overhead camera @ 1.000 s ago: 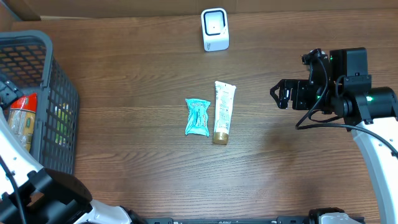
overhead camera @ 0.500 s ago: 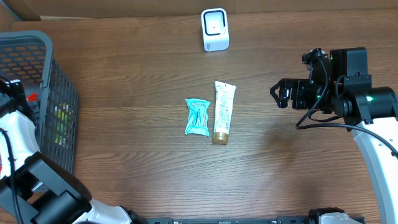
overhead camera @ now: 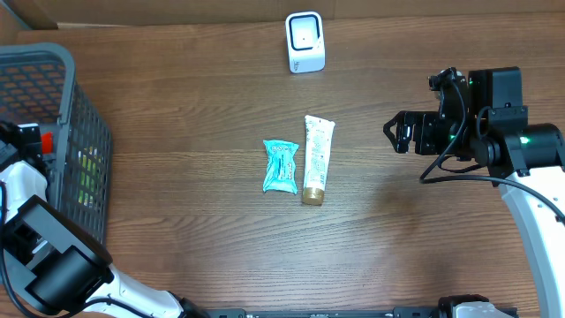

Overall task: Scan the item barcode
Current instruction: 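Reach into the basket and grasp the red-capped breadstick package with left gripper, then lay the breadstick package on the table left of the teal packet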

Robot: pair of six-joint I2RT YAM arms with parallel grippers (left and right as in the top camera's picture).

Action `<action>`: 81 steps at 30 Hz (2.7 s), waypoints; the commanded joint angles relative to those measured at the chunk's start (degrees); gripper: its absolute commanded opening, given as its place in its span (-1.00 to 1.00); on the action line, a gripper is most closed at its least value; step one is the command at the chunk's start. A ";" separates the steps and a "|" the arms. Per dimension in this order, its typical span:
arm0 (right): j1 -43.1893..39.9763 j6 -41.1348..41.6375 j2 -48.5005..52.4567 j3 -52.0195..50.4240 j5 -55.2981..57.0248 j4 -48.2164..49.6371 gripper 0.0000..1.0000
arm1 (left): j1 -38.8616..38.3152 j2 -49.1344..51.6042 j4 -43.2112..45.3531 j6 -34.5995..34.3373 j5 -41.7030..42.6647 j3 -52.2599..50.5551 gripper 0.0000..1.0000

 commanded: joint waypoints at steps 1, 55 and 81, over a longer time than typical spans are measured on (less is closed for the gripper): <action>0.24 -0.22 -0.13 1.29 -0.11 0.28 1.00 | 1.75 2.05 0.33 0.72 3.08 -0.50 0.99; 0.24 -0.20 -0.13 1.31 -0.35 1.81 1.00 | -11.91 -24.72 -20.90 -31.30 6.99 33.29 -0.92; 0.24 -0.04 -0.13 1.29 -0.33 1.09 1.00 | -50.29 -4.70 -35.52 -50.77 20.59 8.04 -0.92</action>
